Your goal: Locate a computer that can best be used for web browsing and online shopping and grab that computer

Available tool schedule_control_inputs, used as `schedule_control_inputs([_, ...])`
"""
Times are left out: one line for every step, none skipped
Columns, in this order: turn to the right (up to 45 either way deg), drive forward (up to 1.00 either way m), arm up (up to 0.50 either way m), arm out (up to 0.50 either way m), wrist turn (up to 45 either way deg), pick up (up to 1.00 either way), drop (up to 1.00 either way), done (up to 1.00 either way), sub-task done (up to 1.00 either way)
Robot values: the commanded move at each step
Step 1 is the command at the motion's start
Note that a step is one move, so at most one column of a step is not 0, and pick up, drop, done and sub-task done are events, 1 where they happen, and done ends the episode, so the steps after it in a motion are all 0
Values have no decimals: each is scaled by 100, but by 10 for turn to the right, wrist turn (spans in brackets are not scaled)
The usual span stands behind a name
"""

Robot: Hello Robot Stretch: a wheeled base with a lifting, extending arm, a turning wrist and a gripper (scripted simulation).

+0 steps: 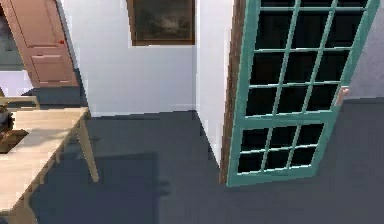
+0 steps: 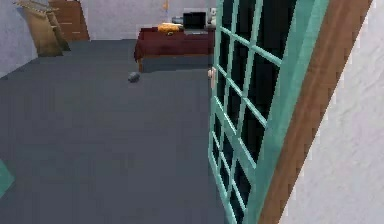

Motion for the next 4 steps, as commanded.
schedule_control_inputs([450, 0, 0, 0, 0, 0, 0, 0, 0])
schedule_control_inputs([90, 0, 0, 0, 0, 0, 0, 0, 0])
schedule_control_inputs([0, 25, 0, 0, 0, 0, 0, 0, 0])
schedule_control_inputs([270, 0, 0, 0, 0, 0, 0, 0, 0])
